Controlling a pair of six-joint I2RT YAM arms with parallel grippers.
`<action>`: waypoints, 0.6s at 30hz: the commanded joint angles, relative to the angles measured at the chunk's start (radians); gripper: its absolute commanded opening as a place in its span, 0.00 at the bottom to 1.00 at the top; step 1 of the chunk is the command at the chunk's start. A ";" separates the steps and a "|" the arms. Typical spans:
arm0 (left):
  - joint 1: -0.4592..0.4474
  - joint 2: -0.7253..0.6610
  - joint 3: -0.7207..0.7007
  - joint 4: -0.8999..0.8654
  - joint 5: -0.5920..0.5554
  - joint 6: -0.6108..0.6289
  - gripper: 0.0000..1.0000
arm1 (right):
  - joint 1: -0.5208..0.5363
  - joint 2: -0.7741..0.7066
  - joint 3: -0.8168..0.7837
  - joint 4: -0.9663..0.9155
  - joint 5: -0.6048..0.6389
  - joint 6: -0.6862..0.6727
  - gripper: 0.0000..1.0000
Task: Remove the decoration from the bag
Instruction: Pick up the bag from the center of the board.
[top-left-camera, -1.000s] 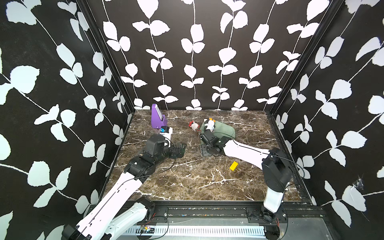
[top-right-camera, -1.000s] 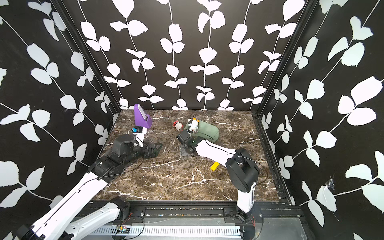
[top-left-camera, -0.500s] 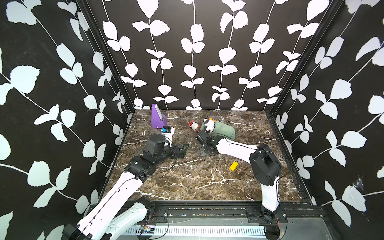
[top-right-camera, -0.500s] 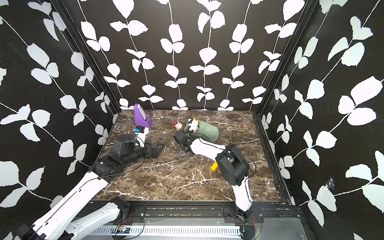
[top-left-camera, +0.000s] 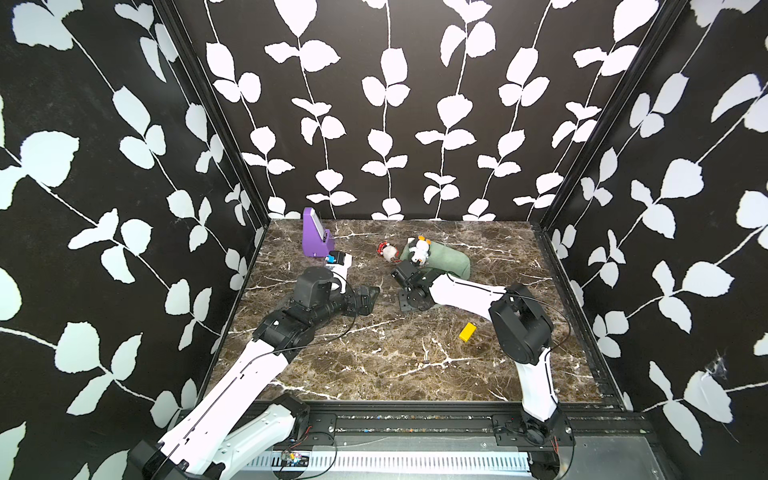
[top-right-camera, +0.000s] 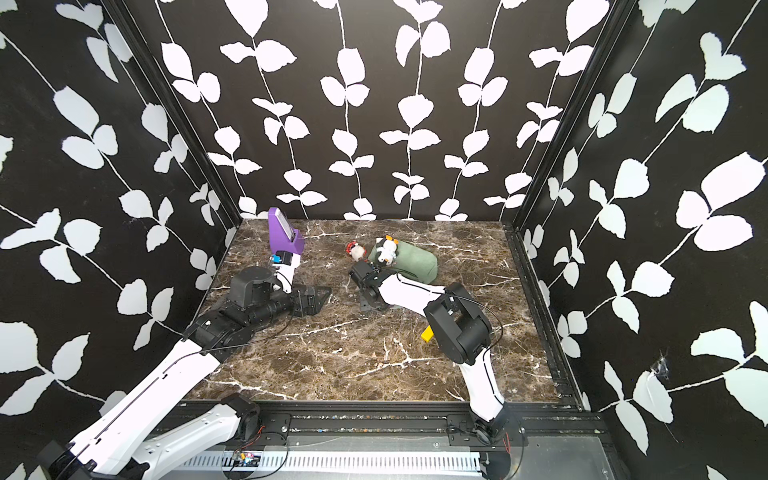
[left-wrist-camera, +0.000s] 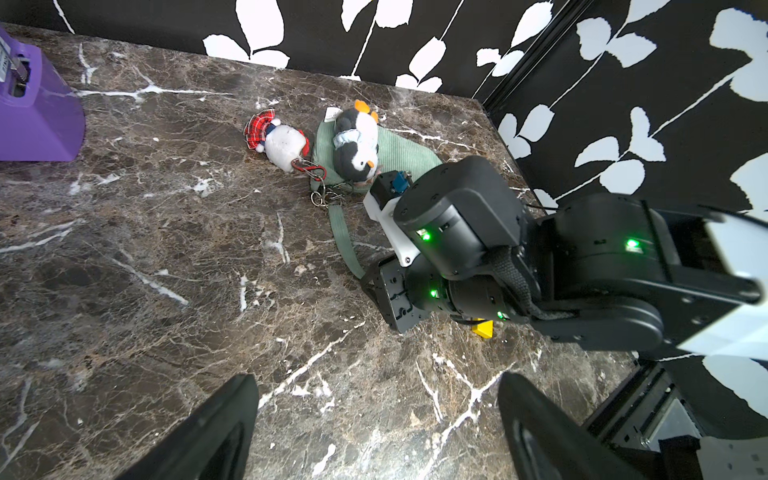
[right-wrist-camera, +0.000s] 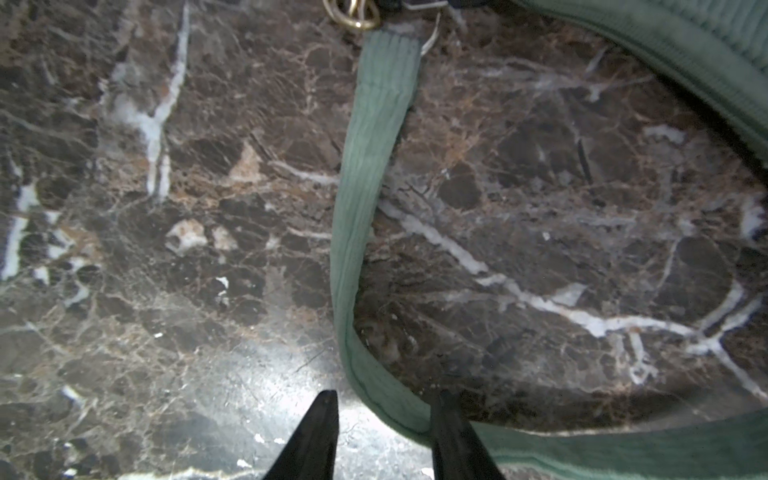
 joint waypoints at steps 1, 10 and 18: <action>-0.001 -0.003 -0.010 0.027 0.013 0.003 0.92 | -0.005 0.028 0.032 -0.029 -0.009 0.005 0.36; -0.001 -0.003 -0.014 0.036 0.020 0.005 0.93 | -0.006 -0.028 0.017 -0.016 -0.045 -0.034 0.00; -0.001 0.000 -0.018 0.044 0.022 0.001 0.93 | -0.005 -0.125 -0.030 0.008 -0.053 -0.061 0.00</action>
